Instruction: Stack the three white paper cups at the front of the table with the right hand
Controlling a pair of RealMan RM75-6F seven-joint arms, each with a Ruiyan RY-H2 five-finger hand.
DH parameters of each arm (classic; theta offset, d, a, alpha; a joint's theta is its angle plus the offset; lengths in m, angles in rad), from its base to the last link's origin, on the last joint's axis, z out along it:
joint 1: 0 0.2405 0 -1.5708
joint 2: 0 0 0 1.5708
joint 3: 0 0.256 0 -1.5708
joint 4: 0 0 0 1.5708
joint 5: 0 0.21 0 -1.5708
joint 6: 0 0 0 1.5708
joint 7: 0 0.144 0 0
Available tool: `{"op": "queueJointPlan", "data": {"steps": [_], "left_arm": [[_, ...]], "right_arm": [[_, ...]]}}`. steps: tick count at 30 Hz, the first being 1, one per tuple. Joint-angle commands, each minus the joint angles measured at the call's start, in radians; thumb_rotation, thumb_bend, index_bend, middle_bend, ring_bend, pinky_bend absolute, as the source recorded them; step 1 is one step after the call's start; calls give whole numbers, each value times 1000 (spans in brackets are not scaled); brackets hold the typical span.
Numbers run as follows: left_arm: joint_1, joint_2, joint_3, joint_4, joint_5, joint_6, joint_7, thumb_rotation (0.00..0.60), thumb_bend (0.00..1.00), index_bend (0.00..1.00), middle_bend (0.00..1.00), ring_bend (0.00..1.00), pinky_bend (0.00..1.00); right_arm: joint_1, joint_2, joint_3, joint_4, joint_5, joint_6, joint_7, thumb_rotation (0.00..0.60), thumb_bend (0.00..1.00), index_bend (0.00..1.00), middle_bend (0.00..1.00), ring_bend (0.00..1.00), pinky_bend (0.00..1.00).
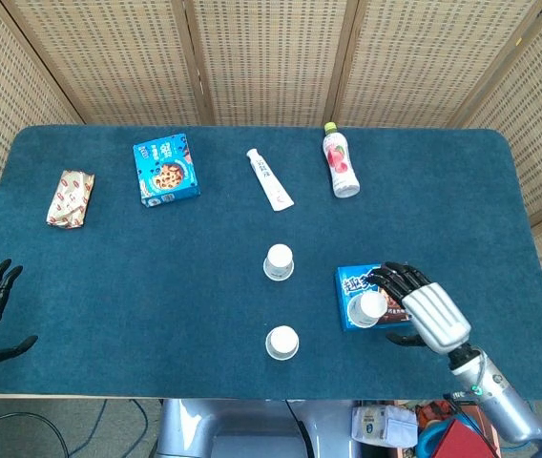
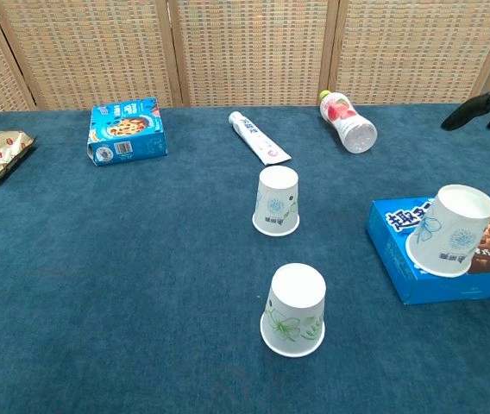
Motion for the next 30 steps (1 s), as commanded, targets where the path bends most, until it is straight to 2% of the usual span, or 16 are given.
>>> {"op": "queueJointPlan", "data": {"steps": [1,8,11,17,22,30], "left_arm": [[-3,0,-2,0,-5,-5,0,600,132,0,0,0,0],[-9,-1,-5,-1,-18,-21,4,600,131,0,0,0,0],[-10,1,-7,-1,-23,-24,1,600,131,0,0,0,0],[-11,1,-4,-2,-21,-25,2,600,132,0,0,0,0],[-12,0,-4,-2,-22,-26,4,600,132,0,0,0,0],[-13,-3,-4,-4,-25,-29,12,600,131,0,0,0,0]], "right_arm": [[43,-37,12,10,52,-59,-13,600,56,222,272,161,242],[77,-80,26,43,141,-125,-53,600,187,254,293,207,279],[83,-87,26,48,161,-133,-66,600,211,264,323,241,298],[98,-102,27,61,209,-156,-95,600,271,353,420,346,334],[98,-110,25,65,216,-145,-102,600,341,448,505,389,334],[93,-91,13,37,190,-107,-93,600,363,468,527,406,336]]}}
